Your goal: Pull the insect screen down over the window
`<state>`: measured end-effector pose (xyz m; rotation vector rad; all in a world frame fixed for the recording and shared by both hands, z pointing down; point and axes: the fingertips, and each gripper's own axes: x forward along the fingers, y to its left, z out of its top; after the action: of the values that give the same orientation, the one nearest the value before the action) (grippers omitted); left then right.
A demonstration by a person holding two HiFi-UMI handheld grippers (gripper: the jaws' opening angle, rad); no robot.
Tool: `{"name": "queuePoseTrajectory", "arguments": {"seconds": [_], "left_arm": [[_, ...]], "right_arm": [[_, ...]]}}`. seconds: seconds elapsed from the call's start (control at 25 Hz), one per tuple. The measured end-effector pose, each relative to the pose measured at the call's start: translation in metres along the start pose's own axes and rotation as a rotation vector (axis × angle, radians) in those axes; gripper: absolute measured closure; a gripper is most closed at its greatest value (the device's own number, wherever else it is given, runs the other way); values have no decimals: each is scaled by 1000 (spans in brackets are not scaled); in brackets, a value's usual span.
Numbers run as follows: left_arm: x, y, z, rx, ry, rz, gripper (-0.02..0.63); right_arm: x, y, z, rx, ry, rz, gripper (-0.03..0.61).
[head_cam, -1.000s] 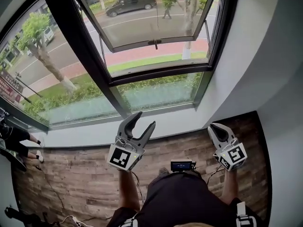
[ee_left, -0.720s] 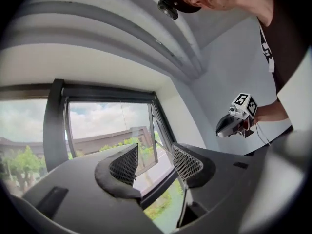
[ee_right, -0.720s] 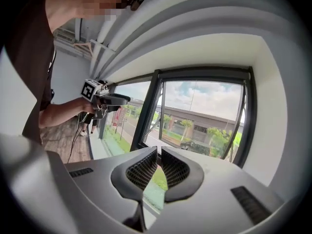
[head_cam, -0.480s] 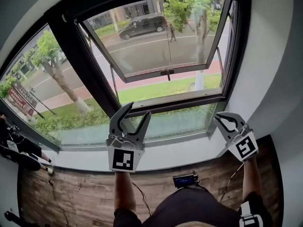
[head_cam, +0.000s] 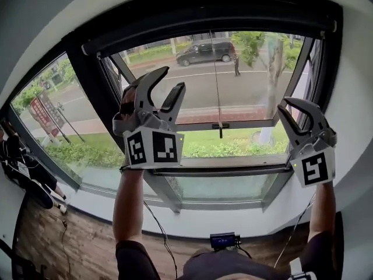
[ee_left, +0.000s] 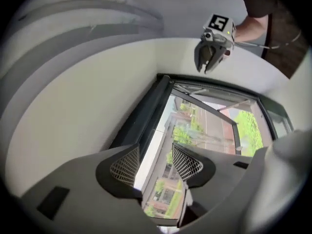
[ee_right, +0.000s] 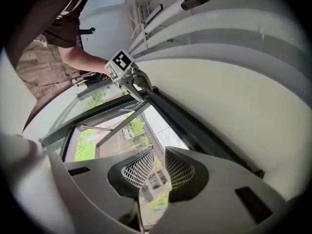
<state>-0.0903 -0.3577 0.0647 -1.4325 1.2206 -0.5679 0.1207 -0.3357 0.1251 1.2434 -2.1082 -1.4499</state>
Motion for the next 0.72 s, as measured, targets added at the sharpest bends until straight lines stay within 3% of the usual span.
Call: {"name": "queuePoseTrajectory", "arguments": {"seconds": [0.12, 0.24, 0.48, 0.72], "left_arm": [[44, 17, -7, 111, 55, -7, 397], [84, 32, -20, 176, 100, -18, 397], [130, 36, -45, 208, 118, -71, 428], [147, 46, -53, 232, 100, -69, 540]], "right_arm": [[42, -36, 9, -50, -27, -48, 518], [86, -61, 11, -124, 5, -39, 518], [150, -87, 2, -307, 156, 29, 518], [173, -99, -3, -327, 215, 53, 518]]}}
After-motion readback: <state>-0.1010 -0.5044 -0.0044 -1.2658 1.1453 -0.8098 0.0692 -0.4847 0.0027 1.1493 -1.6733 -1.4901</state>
